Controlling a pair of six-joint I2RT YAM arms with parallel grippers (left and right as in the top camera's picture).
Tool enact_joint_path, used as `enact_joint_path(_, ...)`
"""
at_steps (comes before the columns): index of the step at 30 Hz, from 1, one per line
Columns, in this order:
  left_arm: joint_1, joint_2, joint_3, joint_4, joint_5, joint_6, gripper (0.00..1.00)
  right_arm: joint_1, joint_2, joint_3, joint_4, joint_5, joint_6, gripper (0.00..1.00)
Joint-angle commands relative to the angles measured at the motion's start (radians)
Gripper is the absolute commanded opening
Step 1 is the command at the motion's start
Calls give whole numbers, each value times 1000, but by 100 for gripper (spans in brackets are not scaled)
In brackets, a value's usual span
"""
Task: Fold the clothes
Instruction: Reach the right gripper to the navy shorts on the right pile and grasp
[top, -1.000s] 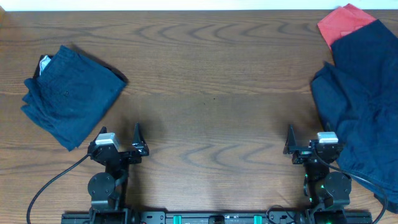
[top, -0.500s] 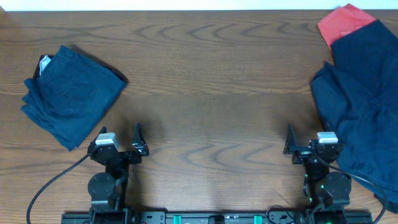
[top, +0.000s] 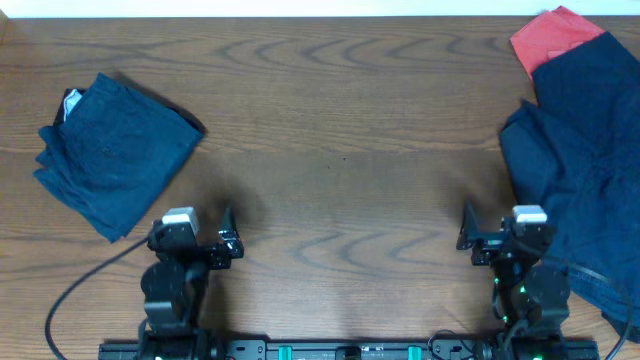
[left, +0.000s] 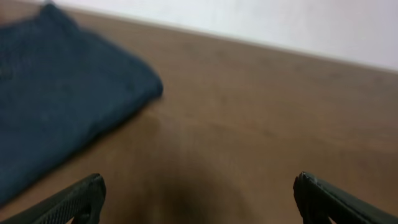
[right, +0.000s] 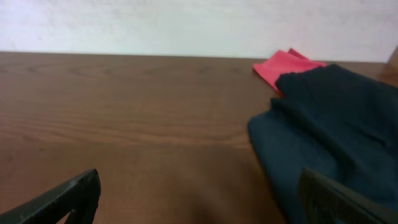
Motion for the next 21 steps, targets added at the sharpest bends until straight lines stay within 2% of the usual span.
enact_joint_path(1, 4, 133, 144, -36, 17, -8, 98, -11, 132, 122, -39, 46, 14, 99)
enact_joint_path(7, 4, 468, 403, -220, 17, -8, 98, -11, 474, 342, -139, 46, 14, 99)
enact_joint_path(15, 4, 821, 671, -497, 17, -8, 98, -22, 1015, 723, -449, 53, -47, 99)
enact_joint_path(18, 4, 882, 684, -526, 17, -9, 98, -24, 1147, 800, -461, 84, -50, 99)
enact_joint_path(21, 4, 911, 684, -533, 17, -9, 98, -41, 1247, 807, -396, 229, -2, 99)
